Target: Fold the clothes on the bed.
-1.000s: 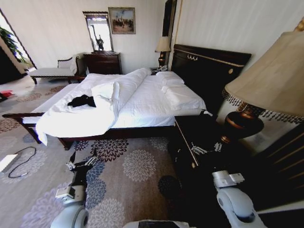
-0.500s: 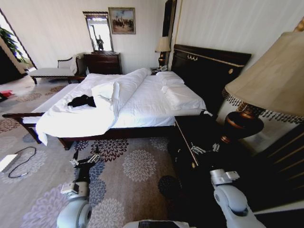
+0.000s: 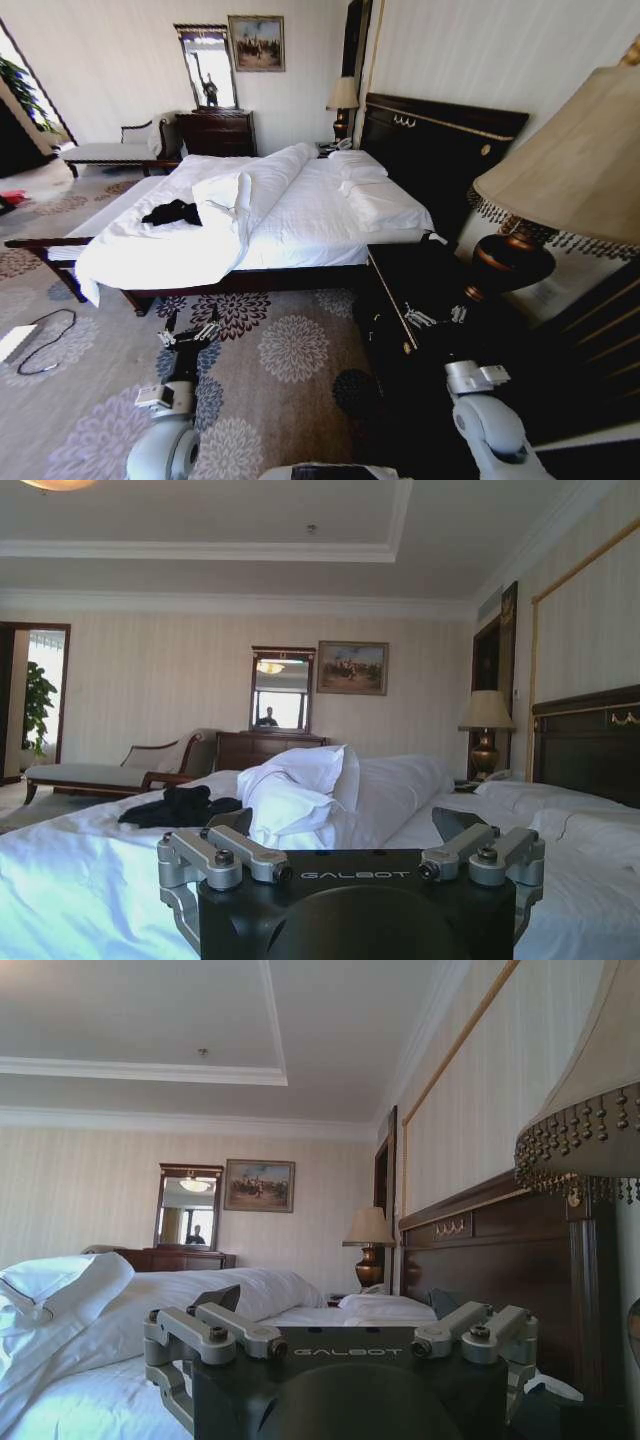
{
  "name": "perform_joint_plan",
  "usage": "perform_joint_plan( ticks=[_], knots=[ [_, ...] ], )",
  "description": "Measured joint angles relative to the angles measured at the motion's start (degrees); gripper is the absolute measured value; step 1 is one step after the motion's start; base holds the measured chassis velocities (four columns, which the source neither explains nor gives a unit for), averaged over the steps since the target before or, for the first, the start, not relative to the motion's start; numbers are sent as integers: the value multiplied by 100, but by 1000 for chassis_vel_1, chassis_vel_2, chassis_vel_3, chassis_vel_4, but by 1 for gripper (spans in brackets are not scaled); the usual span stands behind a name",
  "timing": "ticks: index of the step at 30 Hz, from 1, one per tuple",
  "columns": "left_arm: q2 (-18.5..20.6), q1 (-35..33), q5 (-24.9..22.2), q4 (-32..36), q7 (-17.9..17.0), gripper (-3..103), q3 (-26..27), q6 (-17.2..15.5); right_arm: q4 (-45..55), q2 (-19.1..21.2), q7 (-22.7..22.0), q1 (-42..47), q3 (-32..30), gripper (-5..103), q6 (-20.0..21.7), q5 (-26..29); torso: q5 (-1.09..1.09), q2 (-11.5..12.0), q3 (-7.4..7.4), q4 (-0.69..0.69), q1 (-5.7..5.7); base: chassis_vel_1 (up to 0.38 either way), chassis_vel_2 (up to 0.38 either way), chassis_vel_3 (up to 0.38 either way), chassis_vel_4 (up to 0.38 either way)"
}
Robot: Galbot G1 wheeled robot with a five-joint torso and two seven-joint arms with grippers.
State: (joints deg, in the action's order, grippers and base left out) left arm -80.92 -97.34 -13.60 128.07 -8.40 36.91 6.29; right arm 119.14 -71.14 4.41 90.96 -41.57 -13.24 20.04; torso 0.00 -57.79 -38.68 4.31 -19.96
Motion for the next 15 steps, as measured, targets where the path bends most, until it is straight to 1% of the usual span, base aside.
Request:
perform_joint_plan(
  ticks=[9,15],
  knots=[
    [-3,-5,45,-22,60,100,-41,47,19,64,5,6,-34,100,-22,24,0,0,0,0,0,0,0,0,0],
    [10,22,42,-118,96,100,-41,80,-5,0,-1,30,0,100,-48,-3,0,0,0,0,0,-19,28,13,-35]
  ],
)
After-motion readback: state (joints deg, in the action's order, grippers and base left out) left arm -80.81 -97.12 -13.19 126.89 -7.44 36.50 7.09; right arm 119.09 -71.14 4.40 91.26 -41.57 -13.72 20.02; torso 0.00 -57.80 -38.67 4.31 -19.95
